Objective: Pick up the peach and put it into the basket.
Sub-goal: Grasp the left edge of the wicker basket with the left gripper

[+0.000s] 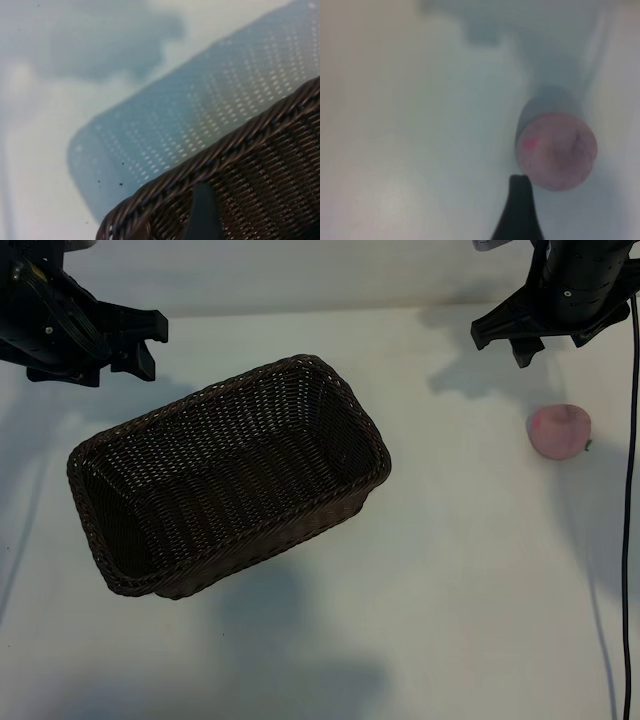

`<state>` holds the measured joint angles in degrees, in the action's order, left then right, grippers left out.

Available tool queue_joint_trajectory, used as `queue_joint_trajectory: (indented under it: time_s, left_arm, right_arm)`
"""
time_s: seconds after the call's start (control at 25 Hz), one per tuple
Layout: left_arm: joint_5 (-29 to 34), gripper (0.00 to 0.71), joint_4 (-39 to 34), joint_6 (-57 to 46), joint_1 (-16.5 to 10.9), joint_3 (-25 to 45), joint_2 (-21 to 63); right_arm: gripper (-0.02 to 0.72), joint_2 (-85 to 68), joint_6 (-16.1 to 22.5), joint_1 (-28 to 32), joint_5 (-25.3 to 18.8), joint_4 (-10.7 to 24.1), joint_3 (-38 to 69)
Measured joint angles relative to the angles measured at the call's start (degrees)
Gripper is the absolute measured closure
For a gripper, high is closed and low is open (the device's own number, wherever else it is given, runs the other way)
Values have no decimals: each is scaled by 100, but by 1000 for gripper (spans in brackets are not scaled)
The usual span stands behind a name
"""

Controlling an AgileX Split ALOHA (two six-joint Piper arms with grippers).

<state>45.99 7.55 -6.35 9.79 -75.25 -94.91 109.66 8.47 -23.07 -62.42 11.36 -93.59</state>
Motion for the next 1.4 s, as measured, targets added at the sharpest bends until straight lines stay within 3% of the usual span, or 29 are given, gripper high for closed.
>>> queue_joint_trajectory:
  time_s: [0.4,0.8,1.08,1.4]
  left_arm:
    - [353,181,-27,-218,0,158,608]
    - [-293,197,-48,-793,0,1912,1644]
    - [-313,198,-137,-1440,0,2668,2310]
    - [-728,200,-755,-2512,0,3454,2530]
  right_arm:
    - [147,0,0,0,0,0,0]
    - [147,0,0,0,0,0,0]
    - [147,0,0,0,0,0,0]
    - [147,0,-5,0,0,0,0]
